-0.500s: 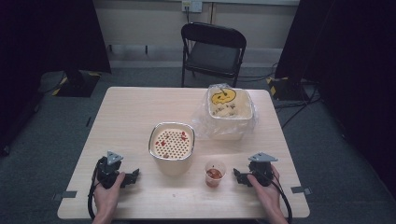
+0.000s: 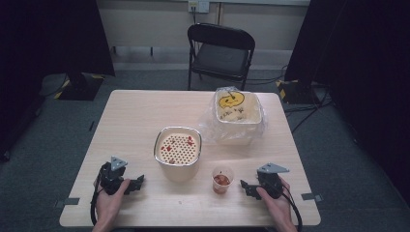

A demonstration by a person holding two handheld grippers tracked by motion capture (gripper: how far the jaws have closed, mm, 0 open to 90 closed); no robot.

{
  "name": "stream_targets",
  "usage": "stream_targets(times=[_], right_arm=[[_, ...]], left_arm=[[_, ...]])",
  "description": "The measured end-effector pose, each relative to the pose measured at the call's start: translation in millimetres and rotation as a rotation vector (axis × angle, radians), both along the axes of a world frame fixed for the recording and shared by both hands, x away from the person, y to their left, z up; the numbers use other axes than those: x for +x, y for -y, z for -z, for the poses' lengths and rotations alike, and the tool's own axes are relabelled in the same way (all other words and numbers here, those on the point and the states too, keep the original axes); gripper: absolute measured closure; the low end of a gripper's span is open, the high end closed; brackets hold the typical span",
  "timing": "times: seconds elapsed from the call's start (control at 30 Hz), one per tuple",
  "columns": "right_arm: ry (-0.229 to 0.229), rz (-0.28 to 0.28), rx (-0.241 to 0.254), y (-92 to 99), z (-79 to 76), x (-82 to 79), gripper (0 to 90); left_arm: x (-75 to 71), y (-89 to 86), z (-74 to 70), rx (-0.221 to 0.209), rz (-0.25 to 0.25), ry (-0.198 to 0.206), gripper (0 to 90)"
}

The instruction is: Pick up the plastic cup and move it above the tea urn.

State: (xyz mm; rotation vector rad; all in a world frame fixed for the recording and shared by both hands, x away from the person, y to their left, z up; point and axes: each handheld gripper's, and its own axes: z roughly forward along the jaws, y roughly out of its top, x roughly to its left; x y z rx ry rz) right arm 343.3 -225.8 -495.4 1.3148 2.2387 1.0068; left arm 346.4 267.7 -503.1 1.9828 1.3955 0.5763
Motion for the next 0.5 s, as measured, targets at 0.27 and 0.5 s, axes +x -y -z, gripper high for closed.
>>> stream_targets(times=[0.27, 0.5], right_arm=[[-0.006, -0.12, 0.042, -18.2, -9.4, -20.2, 23.6], [0.004, -0.24, 0.101, -39.9, -17.3, -26.8, 22.5]], left_arm=[[0.0, 0.0, 0.0, 0.0, 0.0, 0.0, 0.0], [0.0, 0.0, 0.0, 0.0, 0.0, 0.0, 0.0]])
